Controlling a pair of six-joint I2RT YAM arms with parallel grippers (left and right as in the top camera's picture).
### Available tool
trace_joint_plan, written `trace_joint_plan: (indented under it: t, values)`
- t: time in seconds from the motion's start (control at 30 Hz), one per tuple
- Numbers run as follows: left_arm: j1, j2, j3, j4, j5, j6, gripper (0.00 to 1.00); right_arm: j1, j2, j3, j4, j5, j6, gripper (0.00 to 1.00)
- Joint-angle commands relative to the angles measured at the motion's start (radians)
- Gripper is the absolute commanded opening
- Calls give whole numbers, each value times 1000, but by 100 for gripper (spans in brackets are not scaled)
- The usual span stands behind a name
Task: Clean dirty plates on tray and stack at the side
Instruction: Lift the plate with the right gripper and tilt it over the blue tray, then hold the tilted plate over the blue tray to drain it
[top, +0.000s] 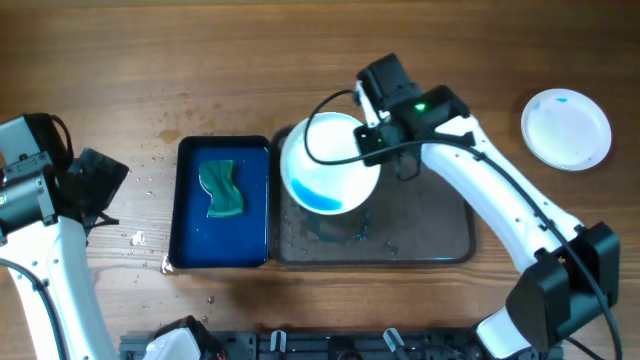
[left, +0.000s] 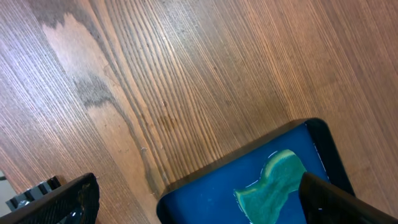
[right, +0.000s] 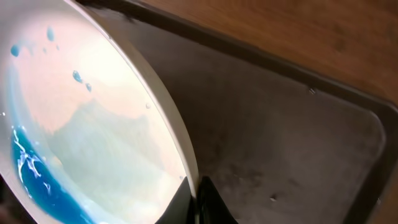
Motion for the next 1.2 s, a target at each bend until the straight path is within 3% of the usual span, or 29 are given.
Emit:
trace_joint_plan:
  t: [0.0,0.23,0.57,0.77,1.17]
  values:
    - [7,3,8,-3,9,-18,100,59,-24,50,45,-120,33,4]
    - [7,3,8,-15,9,-18,100,125,45,82,114,-171,76,4]
    - [7,3,8,-19,8,-18,100,166,284,461,-3,-165,60,5]
    - [7,3,8,-19,-7,-18,100,208,315,563,-21,28,-10,5]
    - [7,3,8,-19,-8,-18,100,330,315,567,-26,430,-101,4]
